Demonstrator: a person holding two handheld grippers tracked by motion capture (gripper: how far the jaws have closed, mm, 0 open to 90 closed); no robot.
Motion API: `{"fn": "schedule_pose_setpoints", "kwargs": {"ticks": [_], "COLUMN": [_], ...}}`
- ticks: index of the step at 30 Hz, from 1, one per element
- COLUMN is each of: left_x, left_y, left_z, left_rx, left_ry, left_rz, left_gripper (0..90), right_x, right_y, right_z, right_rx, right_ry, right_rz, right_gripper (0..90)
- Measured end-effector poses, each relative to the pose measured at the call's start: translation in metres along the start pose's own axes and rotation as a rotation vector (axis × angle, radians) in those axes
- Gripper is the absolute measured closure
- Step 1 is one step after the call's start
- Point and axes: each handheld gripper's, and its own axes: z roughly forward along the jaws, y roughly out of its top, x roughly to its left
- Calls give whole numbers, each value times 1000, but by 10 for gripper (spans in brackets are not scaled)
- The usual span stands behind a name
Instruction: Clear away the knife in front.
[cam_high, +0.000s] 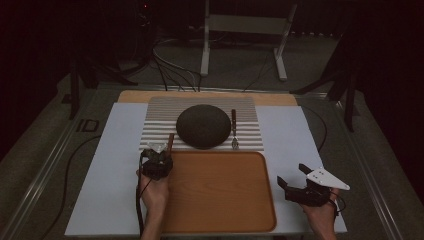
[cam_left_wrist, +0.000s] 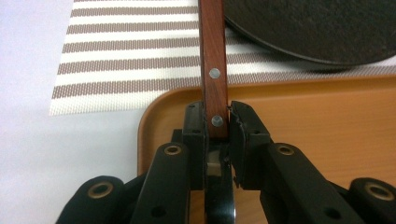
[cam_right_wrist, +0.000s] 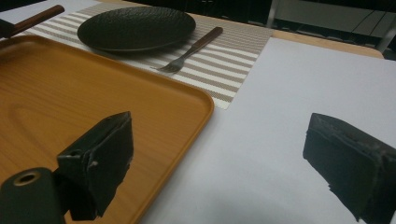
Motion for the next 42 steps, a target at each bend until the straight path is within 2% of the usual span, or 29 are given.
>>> {"fn": "schedule_pose_setpoints", "kwargs": {"ticks": [8, 17, 20, 25, 30, 35, 38, 39, 42], "left_x": [-1, 4, 6, 10, 9, 8, 7, 7, 5], "left_y": [-13, -33, -39, -48, -56, -56, -56, -56, -53], "left_z": [-6, -17, -20, -24, -25, -26, -26, -27, -28], "left_rx": [11, 20, 27, 40, 47, 47, 45, 43, 37], "left_ry": [3, 12, 33, 38, 48, 50, 46, 36, -3], "left_rz": [-1, -34, -38, -57, -54, -47, -47, -46, -43], "left_gripper": [780, 779, 779, 779, 778, 769, 684, 684, 546], "right_x": [0, 0, 1, 1, 2, 2, 1, 1, 1], "right_y": [0, 0, 0, 0, 0, 0, 0, 0, 0], "right_z": [0, 1, 1, 2, 2, 2, 2, 2, 1], "right_rx": [2, 3, 5, 8, 9, 9, 8, 8, 8], "right_ry": [0, -1, -1, -1, -3, -2, -3, -3, -2], "right_rz": [0, -1, -2, -8, -7, -9, -7, -7, -8], "right_gripper": [86, 87, 87, 86, 86, 86, 86, 86, 86]}}
